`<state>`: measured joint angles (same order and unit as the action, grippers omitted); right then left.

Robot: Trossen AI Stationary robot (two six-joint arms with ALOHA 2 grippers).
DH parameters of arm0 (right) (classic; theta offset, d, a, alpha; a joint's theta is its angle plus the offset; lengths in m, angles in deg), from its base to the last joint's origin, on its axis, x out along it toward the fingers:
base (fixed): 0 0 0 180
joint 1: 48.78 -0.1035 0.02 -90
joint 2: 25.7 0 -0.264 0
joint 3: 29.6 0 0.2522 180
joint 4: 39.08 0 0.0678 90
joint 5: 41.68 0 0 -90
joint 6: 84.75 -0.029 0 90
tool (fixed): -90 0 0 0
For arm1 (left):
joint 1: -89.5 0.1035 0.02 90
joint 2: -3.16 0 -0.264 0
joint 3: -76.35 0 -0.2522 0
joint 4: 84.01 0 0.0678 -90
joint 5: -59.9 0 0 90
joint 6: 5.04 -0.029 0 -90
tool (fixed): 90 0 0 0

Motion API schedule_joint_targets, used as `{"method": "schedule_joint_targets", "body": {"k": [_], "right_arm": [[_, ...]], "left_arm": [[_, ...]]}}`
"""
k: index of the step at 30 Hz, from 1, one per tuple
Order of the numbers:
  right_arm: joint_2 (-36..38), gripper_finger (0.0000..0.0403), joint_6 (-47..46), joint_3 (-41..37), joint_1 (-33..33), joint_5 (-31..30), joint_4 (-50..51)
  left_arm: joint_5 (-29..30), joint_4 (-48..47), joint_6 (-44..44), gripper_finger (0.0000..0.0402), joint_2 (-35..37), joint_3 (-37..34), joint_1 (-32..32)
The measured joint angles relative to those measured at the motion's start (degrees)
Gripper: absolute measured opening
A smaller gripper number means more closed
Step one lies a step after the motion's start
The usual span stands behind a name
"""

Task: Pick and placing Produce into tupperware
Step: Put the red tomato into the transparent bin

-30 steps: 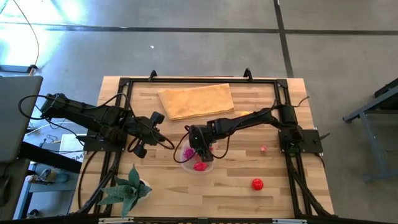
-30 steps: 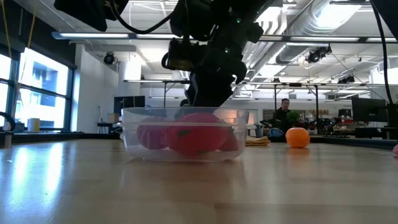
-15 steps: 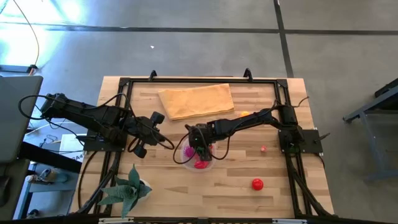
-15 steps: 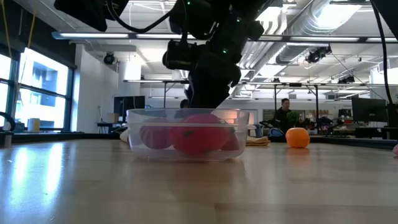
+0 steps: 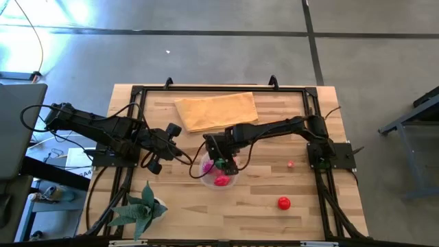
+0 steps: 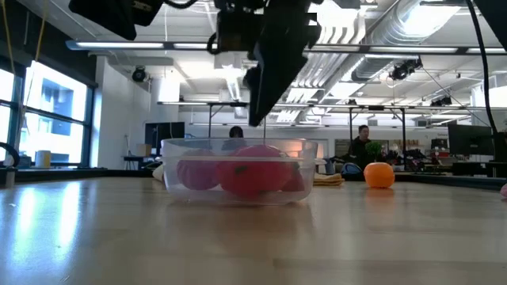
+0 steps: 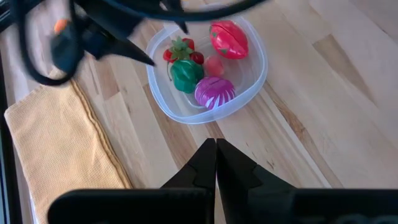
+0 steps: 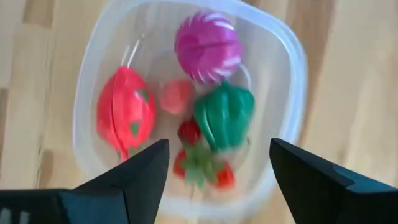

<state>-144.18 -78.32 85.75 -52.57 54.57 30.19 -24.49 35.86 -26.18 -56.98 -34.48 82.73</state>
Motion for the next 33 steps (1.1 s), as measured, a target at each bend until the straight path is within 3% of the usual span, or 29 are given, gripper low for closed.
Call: {"method": "schedule_joint_targets", "body": {"k": [8, 20, 26, 33], "right_arm": [[0.94, 0.0271, -3.21, 10.00, 0.02, -5.30, 20.12], [15.30, 0.0271, -16.62, 10.09, -4.50, -12.90, 28.85], [24.70, 0.0271, -29.41, 10.09, -10.61, -18.21, 33.07], [33.22, 0.0271, -50.69, 10.06, -24.45, -26.99, 34.58]], "left_arm": [[0.00, -0.02, 0.00, 0.0003, 0.00, -0.01, 0.00], [0.00, -0.02, 0.00, 0.0003, -0.01, -0.01, -0.02], [0.00, -0.02, 0.00, 0.0003, -0.02, -0.02, -0.02], [0.00, 0.00, 0.02, 0.0003, 0.00, -0.01, 0.00]]}}
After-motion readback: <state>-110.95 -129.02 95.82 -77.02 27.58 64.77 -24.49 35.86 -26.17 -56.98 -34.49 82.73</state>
